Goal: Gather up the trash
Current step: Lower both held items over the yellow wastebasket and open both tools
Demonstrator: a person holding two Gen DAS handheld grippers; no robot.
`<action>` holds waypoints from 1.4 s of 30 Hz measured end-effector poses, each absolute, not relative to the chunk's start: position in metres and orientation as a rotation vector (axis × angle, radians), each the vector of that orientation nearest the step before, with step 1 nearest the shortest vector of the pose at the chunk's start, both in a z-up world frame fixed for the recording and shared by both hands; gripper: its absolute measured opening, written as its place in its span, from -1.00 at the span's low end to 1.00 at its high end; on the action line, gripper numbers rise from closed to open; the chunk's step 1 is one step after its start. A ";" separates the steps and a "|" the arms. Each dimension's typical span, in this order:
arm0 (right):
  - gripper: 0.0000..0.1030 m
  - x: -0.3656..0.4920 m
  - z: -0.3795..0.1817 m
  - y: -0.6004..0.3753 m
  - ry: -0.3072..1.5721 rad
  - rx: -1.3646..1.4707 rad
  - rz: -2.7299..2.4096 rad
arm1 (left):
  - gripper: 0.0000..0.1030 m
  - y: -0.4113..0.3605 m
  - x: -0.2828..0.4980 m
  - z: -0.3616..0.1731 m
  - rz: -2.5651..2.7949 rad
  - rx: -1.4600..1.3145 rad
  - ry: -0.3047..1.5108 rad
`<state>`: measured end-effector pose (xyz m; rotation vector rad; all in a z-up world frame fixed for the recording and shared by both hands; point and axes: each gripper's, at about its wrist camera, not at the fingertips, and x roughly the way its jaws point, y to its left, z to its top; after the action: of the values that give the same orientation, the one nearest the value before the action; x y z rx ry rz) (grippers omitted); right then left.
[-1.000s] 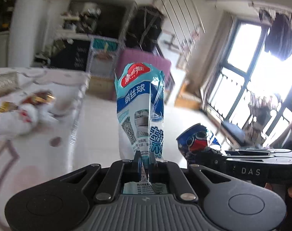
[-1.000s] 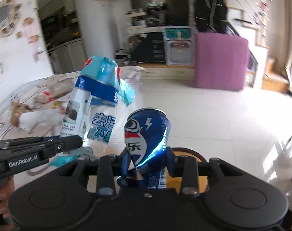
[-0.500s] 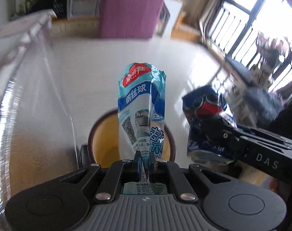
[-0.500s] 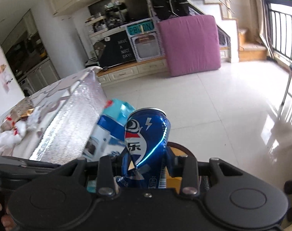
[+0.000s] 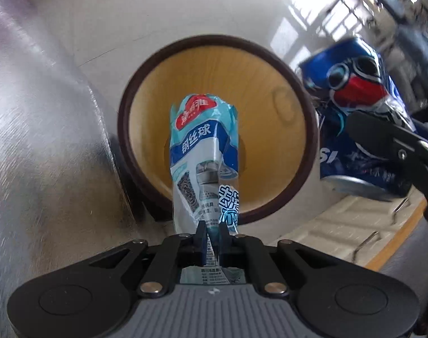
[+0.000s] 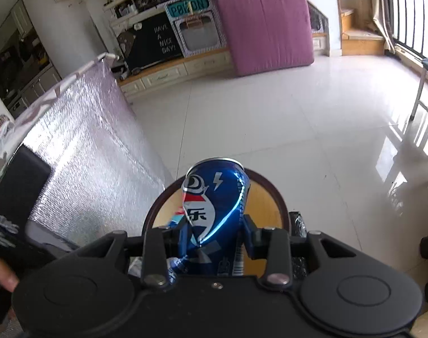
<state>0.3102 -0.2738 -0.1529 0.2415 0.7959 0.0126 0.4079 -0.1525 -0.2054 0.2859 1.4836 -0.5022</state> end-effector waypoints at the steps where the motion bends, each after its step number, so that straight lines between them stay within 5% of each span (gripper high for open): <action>1: -0.26 0.312 -0.155 -0.273 0.804 0.237 0.015 | -0.85 -0.156 0.413 -0.209 -0.511 0.302 1.480; 10: -0.26 0.338 -0.185 -0.281 0.896 0.305 -0.005 | -0.81 -0.170 0.447 -0.224 -0.536 0.276 1.426; 14: -0.26 0.349 -0.196 -0.280 0.927 0.328 -0.010 | -0.08 -0.165 0.453 -0.235 -0.475 0.241 1.456; 22: -0.26 0.370 -0.212 -0.281 0.951 0.338 -0.046 | -0.01 -0.165 0.445 -0.226 -0.451 0.296 1.424; 26: -0.24 0.374 -0.220 -0.280 0.972 0.335 -0.028 | 0.26 -0.153 0.437 -0.218 -0.445 0.307 1.418; 31: 0.36 0.378 -0.221 -0.280 0.988 0.309 -0.057 | 0.55 -0.142 0.422 -0.219 -0.446 0.328 1.413; 42: 0.65 0.367 -0.213 -0.284 1.019 0.221 -0.049 | 0.86 -0.132 0.415 -0.211 -0.424 0.298 1.382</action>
<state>0.3669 -0.2837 -0.2127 0.2207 1.0188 -0.0494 0.4147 -0.1319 -0.2113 0.2977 1.3823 -0.4238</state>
